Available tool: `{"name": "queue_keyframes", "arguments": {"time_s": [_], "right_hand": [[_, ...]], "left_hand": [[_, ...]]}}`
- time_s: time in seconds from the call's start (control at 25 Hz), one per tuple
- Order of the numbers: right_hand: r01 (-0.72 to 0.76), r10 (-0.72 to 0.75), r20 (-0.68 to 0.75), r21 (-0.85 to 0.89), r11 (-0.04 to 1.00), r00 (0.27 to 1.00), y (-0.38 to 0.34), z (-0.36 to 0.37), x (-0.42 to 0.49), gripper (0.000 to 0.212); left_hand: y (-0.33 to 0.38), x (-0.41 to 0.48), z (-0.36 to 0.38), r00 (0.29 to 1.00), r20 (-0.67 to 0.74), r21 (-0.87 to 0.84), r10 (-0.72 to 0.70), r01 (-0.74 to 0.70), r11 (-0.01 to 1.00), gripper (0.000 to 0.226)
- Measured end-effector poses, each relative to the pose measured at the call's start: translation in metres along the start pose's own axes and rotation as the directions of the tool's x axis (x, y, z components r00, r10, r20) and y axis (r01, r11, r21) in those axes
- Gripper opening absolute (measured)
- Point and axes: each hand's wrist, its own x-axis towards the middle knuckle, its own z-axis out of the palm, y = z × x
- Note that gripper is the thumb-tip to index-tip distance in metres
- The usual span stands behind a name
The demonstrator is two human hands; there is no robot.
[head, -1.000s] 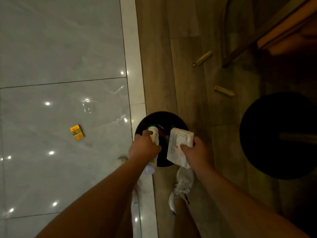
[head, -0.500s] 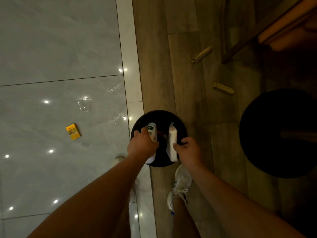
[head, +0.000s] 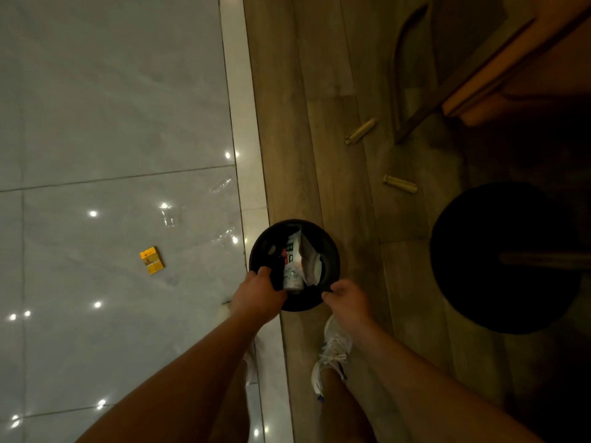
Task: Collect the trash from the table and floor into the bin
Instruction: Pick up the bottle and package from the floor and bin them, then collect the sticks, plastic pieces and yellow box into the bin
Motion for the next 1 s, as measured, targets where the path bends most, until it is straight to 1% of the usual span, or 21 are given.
{"name": "queue_keyframes", "arguments": {"time_s": [0.2, 0.28, 0.36, 0.44, 0.52, 0.6, 0.68, 0.72, 0.8, 0.88, 1.0], "right_hand": [[0.041, -0.036, 0.073, -0.067, 0.997, 0.997, -0.045, -0.043, -0.071, 0.02], [0.083, -0.068, 0.101, -0.154, 0.985, 0.993, -0.062, -0.062, -0.109, 0.026], [0.141, -0.116, 0.13, -0.202, 0.969, 0.985, -0.078, -0.078, -0.146, 0.032], [0.199, -0.17, 0.156, -0.196, 0.96, 0.973, -0.096, -0.09, -0.181, 0.032], [0.218, -0.191, 0.157, -0.173, 0.961, 0.969, -0.109, -0.097, -0.205, 0.031], [0.246, -0.22, 0.165, -0.161, 0.956, 0.961, -0.12, -0.097, -0.226, 0.029], [0.285, -0.249, 0.203, -0.176, 0.942, 0.947, -0.127, -0.095, -0.24, 0.024], [0.305, -0.26, 0.227, -0.192, 0.933, 0.938, -0.129, -0.092, -0.245, 0.017], [0.335, -0.268, 0.277, -0.232, 0.913, 0.923, -0.133, -0.084, -0.251, 0.008], [0.322, -0.236, 0.298, -0.287, 0.902, 0.925, -0.143, -0.076, -0.25, 0.007], [0.26, -0.172, 0.256, -0.363, 0.895, 0.951, -0.176, -0.053, -0.242, 0.013]], "left_hand": [[0.012, -0.081, -0.061, 0.999, -0.017, -0.054, 0.037, -0.038, 0.998, 0.049], [0.017, -0.123, -0.087, 0.998, -0.02, -0.057, 0.051, -0.052, 0.997, 0.049], [0.018, -0.162, -0.11, 0.998, -0.047, -0.05, 0.05, -0.053, 0.997, 0.055], [0.013, -0.2, -0.129, 0.996, -0.076, -0.042, 0.049, -0.052, 0.998, 0.058], [0.004, -0.229, -0.144, 0.995, -0.087, -0.01, 0.048, -0.049, 0.999, 0.059], [-0.01, -0.252, -0.156, 0.993, -0.117, -0.017, 0.018, -0.02, 1.0, 0.059], [-0.025, -0.262, -0.168, 0.989, -0.151, -0.031, -0.002, -0.003, 1.0, 0.059], [-0.032, -0.262, -0.175, 0.987, -0.161, -0.041, -0.009, 0.003, 0.999, 0.058], [-0.046, -0.257, -0.186, 0.987, -0.156, -0.066, -0.023, 0.013, 0.998, 0.057], [-0.057, -0.245, -0.199, 0.991, -0.133, -0.1, -0.02, 0.007, 0.995, 0.054], [-0.086, -0.215, -0.233, 0.997, -0.073, -0.134, 0.023, -0.033, 0.99, 0.052]]}}
